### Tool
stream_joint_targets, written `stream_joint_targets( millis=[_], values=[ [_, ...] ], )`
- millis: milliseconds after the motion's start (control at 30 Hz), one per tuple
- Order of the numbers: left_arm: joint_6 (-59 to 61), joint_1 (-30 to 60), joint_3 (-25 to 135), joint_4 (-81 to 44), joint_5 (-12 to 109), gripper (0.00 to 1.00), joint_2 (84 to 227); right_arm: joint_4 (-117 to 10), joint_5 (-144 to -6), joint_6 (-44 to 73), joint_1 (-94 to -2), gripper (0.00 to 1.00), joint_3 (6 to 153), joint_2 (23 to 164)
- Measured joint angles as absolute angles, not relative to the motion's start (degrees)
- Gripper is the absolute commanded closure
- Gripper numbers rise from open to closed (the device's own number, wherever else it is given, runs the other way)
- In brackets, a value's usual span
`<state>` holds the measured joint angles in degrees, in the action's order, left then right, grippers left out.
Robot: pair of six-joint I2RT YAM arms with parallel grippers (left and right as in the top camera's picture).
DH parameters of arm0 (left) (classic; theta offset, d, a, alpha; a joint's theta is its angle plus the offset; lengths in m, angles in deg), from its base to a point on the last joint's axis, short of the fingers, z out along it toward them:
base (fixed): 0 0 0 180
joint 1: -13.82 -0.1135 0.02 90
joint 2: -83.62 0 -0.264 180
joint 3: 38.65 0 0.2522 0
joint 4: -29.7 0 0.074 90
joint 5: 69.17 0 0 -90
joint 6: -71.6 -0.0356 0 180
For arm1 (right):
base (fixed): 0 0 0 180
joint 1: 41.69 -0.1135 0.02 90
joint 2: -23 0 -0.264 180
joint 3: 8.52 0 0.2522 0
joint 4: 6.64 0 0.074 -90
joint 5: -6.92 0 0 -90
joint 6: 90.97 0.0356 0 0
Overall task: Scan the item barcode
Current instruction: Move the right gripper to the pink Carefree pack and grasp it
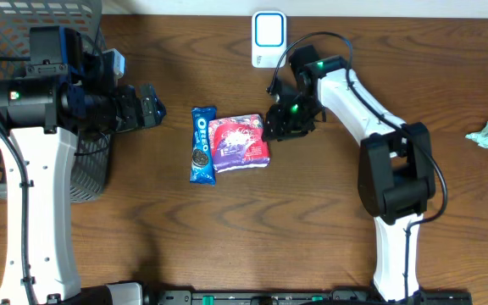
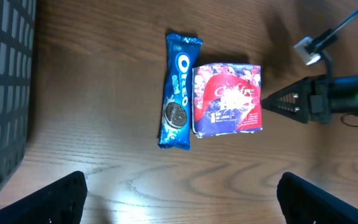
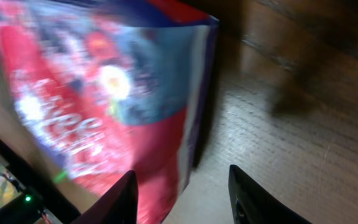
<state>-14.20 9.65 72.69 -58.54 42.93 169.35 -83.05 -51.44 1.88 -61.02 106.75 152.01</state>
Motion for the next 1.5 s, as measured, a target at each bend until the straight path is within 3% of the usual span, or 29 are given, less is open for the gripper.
stream_joint_targets(
  millis=[800, 933, 1067, 1500],
  values=[
    [-14.2, 9.7, 72.7, -58.5, 43.0, 0.02, 169.4, -85.5, -46.3, -0.4, -59.4, 0.44, 106.8, 150.4],
    [-14.2, 9.7, 72.7, -58.5, 43.0, 0.02, 169.4, -84.4, -45.3, -0.4, -59.6, 0.45, 106.8, 149.3],
    [-14.2, 9.7, 72.7, -58.5, 42.9, 0.02, 169.4, -83.6, -45.5, -0.4, -61.3, 0.52, 106.8, 149.3],
    [-14.2, 9.7, 72.7, -58.5, 43.0, 0.02, 169.4, -82.8, -53.7, 1.6, -65.5, 0.54, 106.2, 150.1]
  ],
)
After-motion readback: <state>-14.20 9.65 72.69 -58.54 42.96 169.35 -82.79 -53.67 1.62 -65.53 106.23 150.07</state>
